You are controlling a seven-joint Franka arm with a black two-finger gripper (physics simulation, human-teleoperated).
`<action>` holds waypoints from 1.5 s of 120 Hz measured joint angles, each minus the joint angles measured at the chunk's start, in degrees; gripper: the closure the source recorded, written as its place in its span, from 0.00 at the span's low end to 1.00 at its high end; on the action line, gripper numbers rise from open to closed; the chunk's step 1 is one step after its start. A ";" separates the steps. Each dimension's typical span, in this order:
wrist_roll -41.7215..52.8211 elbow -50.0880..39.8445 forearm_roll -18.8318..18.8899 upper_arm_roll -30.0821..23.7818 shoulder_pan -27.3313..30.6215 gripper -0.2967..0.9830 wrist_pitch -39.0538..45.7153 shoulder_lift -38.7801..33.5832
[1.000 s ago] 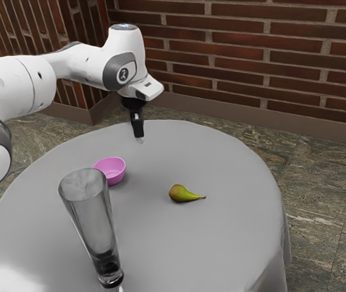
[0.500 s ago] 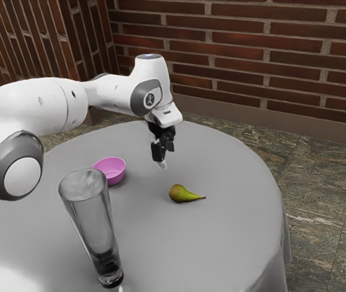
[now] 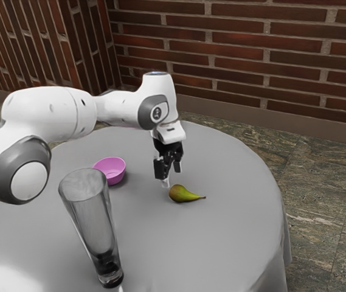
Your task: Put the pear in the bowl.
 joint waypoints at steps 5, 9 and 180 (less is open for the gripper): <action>-0.24 -0.05 0.39 0.00 -0.22 0.23 -0.29 0.11; -0.43 -0.08 0.61 0.00 -0.33 0.23 -0.49 0.22; -4.37 2.79 1.41 1.88 -3.28 0.43 3.84 6.74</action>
